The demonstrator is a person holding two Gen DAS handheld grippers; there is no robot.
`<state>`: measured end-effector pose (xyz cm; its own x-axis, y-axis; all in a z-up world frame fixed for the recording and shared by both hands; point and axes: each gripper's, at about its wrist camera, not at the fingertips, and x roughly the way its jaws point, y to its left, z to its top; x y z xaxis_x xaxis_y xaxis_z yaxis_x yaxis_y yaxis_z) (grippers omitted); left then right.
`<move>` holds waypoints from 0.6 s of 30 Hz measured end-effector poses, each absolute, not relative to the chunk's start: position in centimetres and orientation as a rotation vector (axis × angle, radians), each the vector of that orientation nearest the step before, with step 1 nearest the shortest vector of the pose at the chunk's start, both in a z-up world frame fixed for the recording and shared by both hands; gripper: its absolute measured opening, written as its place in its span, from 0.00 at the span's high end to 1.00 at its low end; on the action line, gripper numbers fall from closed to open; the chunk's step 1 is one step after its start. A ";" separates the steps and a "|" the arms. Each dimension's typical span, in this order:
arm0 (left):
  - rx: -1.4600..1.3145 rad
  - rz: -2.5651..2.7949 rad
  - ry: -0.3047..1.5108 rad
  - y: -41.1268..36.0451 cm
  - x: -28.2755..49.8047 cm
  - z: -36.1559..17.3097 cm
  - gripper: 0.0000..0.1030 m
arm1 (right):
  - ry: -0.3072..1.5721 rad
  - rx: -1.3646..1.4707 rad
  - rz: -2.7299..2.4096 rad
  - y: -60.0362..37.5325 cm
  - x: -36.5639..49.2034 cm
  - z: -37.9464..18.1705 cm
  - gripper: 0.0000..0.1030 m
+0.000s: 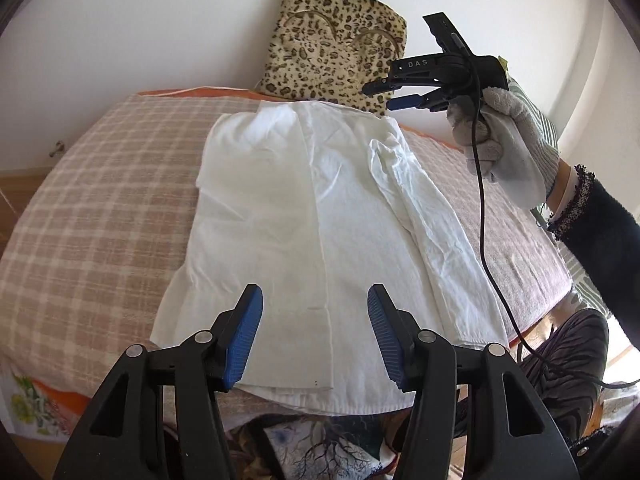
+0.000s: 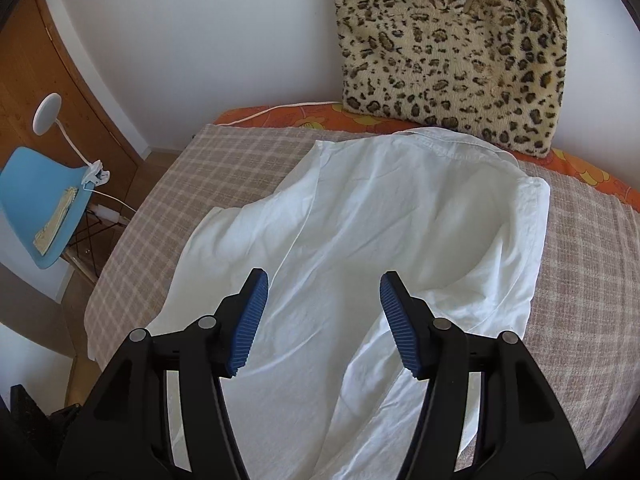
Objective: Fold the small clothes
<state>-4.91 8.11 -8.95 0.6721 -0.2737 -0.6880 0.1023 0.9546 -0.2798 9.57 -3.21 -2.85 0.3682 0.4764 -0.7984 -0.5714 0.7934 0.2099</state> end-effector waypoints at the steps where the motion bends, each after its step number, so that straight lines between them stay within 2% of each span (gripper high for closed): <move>1: -0.221 -0.191 0.817 9.2 -5.2 -9.1 0.48 | 0.990 -0.113 0.690 -2.0 9.4 -2.6 0.40; 9: -0.372 -0.121 0.879 15.7 -5.2 -12.1 0.48 | 1.097 -0.126 0.750 8.0 9.4 -3.0 0.39; 18: -0.482 -0.148 0.946 17.3 -3.8 -14.7 0.48 | 1.196 -0.246 0.686 17.7 9.9 -5.7 0.39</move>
